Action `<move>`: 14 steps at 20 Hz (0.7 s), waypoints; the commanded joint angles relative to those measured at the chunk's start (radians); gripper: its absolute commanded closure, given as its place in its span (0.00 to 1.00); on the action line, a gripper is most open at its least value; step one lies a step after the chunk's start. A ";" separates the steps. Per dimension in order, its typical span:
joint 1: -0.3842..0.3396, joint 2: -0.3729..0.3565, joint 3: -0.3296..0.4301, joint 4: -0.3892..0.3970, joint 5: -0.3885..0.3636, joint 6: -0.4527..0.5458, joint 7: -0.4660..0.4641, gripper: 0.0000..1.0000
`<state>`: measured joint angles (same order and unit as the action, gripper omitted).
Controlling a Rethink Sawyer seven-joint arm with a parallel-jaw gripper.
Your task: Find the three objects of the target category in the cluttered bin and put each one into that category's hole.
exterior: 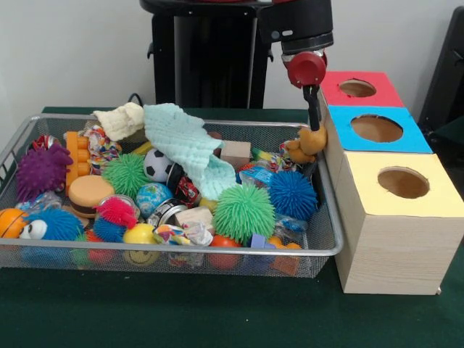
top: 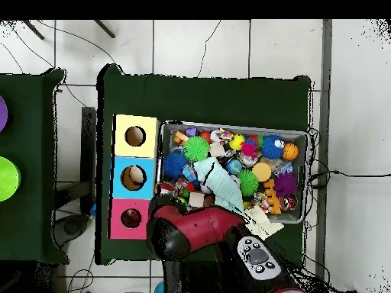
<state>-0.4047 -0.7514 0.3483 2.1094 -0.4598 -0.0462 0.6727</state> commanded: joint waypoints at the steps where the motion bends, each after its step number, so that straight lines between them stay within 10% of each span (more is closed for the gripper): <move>1: 0.010 0.001 -0.021 -0.171 -0.084 0.155 0.052 0.00; 14: 0.204 0.154 -0.240 -0.321 -0.182 0.323 0.095 0.00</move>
<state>-0.2212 -0.6812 0.1744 1.9388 -0.5679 0.1642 0.6727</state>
